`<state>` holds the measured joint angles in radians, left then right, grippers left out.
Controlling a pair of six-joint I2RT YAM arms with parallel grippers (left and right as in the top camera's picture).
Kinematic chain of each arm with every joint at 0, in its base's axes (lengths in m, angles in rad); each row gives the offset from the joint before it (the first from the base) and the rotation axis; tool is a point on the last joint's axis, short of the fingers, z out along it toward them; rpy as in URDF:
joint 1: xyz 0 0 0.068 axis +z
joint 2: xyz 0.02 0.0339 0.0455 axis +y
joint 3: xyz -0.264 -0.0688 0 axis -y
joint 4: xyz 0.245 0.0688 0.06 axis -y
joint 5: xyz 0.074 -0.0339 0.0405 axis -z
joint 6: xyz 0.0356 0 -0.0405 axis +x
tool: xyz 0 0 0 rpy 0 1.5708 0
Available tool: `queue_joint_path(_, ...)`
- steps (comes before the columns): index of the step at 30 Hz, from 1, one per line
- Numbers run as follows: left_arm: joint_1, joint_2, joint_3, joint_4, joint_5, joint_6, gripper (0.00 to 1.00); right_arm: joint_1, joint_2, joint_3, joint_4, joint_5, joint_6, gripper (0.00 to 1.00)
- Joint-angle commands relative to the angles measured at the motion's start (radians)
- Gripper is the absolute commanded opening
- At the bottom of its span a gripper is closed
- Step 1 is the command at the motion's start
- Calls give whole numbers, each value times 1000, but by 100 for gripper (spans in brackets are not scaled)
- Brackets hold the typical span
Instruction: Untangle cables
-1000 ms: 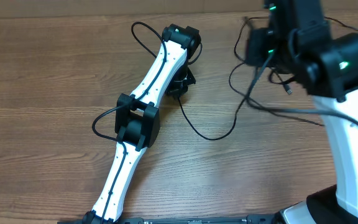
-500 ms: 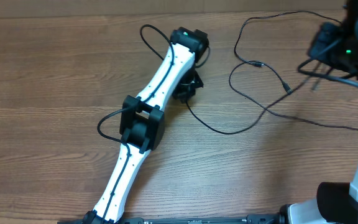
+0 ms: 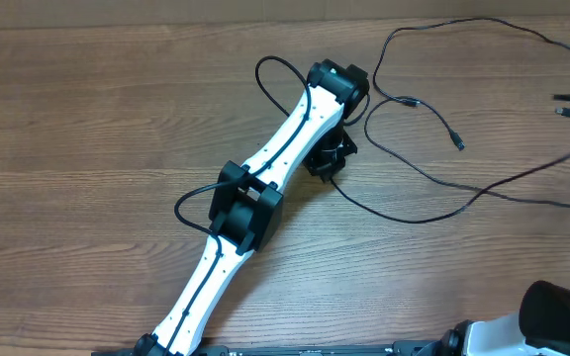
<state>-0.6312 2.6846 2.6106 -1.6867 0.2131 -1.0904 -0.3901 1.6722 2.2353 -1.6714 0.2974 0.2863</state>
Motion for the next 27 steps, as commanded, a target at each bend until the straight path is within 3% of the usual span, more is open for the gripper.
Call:
queue_joint_path(1, -16, -3, -3, -3, 83, -77, 4, -84, 15, 9, 19, 69, -31, 4)
queue_joint_path(14, -112, -3, -3, -3, 91, -77, 4, -301, 135, 9, 33, 70, -34, 4)
queue_joint_path(27, -174, -3, -3, 43, 91, -63, 5, -454, 238, 9, 206, 87, -84, 4)
